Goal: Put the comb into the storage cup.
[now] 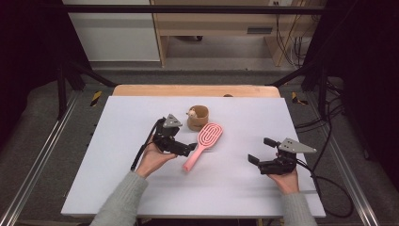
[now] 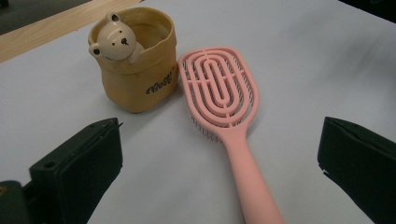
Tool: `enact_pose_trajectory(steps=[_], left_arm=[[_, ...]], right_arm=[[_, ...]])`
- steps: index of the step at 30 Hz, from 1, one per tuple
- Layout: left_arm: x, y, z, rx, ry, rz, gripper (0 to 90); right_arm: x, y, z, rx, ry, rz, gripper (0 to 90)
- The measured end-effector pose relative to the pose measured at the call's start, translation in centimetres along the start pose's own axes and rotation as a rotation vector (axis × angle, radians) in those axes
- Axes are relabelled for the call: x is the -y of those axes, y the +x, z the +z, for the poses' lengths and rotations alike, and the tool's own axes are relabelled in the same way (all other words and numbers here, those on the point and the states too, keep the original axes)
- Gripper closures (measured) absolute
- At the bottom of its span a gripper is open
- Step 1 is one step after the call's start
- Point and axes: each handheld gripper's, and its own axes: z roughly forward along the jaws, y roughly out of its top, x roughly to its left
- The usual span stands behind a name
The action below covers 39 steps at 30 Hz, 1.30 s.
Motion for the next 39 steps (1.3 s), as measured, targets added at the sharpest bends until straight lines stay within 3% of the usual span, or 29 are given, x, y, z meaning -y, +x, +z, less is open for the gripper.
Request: enact_pose_trajectory(steps=[7, 16, 39], left_arm=[[-0.3, -0.1, 0.9, -0.003, 0.016, -0.011, 0.0], [-0.6, -0.7, 1.9, -0.006, 0.039, 0.004, 0.0], [0.0, -1.2, 4.4, -0.005, 0.113, -0.010, 0.0]], right_arm=[[0.0, 0.0, 0.0, -0.002, -0.001, -0.001, 0.3], [0.0, 0.0, 0.0, -0.001, 0.000, -0.002, 0.3], [0.0, 0.0, 0.0, -0.001, -0.001, -0.002, 0.3]])
